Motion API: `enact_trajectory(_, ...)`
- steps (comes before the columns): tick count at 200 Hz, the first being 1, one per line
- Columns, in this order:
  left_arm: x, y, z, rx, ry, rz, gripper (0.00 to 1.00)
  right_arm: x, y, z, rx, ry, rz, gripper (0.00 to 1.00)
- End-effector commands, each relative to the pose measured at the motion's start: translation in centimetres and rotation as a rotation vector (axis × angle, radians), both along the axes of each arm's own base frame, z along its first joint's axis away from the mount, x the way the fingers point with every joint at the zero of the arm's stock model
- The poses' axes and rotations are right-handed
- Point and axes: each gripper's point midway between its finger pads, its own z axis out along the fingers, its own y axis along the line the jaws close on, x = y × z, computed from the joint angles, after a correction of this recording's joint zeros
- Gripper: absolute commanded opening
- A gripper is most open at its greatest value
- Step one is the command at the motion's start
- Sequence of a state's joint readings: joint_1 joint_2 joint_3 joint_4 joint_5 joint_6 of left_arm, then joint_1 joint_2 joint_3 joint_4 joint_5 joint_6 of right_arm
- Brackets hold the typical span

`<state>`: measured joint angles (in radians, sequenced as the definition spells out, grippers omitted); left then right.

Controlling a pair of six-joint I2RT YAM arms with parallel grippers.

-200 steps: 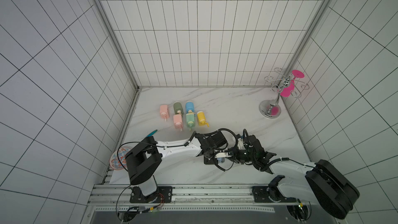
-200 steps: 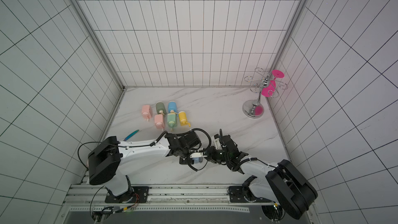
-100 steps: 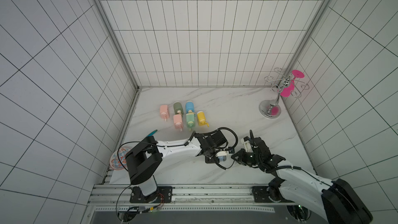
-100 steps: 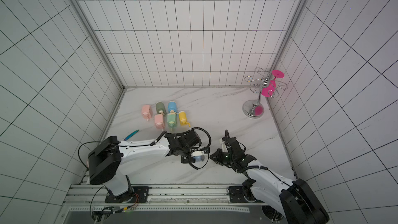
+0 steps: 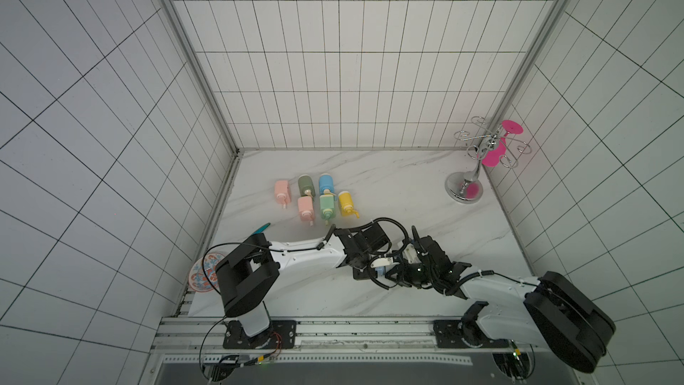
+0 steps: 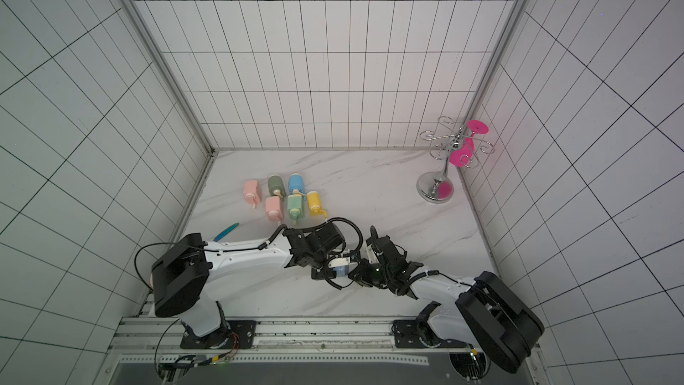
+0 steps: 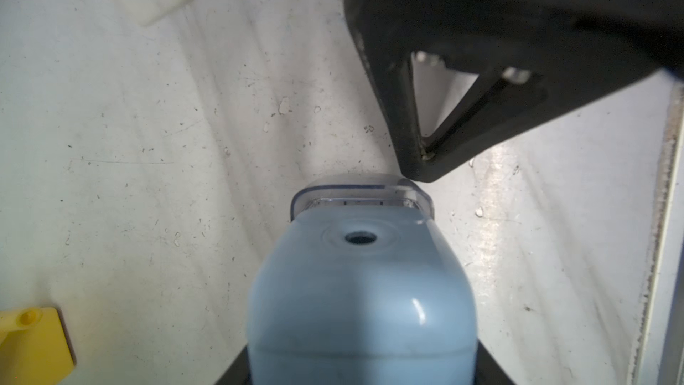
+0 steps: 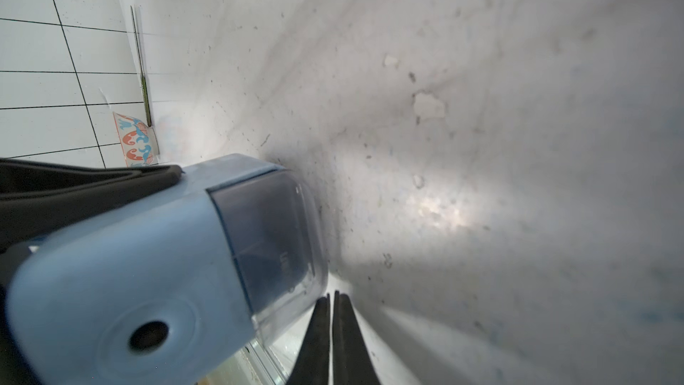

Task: Put the tray back into the pencil sharpener
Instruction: Close the container of the pencil sharpener.

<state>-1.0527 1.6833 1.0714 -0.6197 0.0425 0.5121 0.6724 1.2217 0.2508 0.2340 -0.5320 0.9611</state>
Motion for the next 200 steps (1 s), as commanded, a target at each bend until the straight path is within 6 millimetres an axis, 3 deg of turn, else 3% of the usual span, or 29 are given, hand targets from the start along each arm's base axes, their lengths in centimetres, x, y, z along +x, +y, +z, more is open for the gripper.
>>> enact_trajectory(1,-0.3,-0.3,-1.1,-0.001,0.024,-0.008,0.0,1.6,1.0,2.3,0.073,-0.067,-0.029,0.09)
enact_trajectory(52,-0.4,-0.1,-1.2,-0.002,0.036,-0.005,0.0,2.5,-2.6,2.2,-0.032,-0.107,-0.13,0.07)
enact_trajectory(106,-0.5,-0.1,-1.2,-0.004,0.042,0.004,0.0,2.9,-0.5,2.9,0.045,-0.093,-0.077,0.05)
enact_trajectory(164,-0.5,-0.2,-1.2,-0.013,0.05,0.019,0.0,2.0,2.6,3.8,0.13,-0.109,0.026,0.03)
enact_trajectory(185,-0.4,-0.4,-1.0,-0.027,0.051,0.024,0.0,2.0,2.6,3.9,0.145,-0.107,0.016,0.03)
enact_trajectory(200,-0.2,-0.5,-0.7,-0.042,0.052,0.04,0.0,2.4,1.5,3.7,0.123,-0.11,-0.035,0.02)
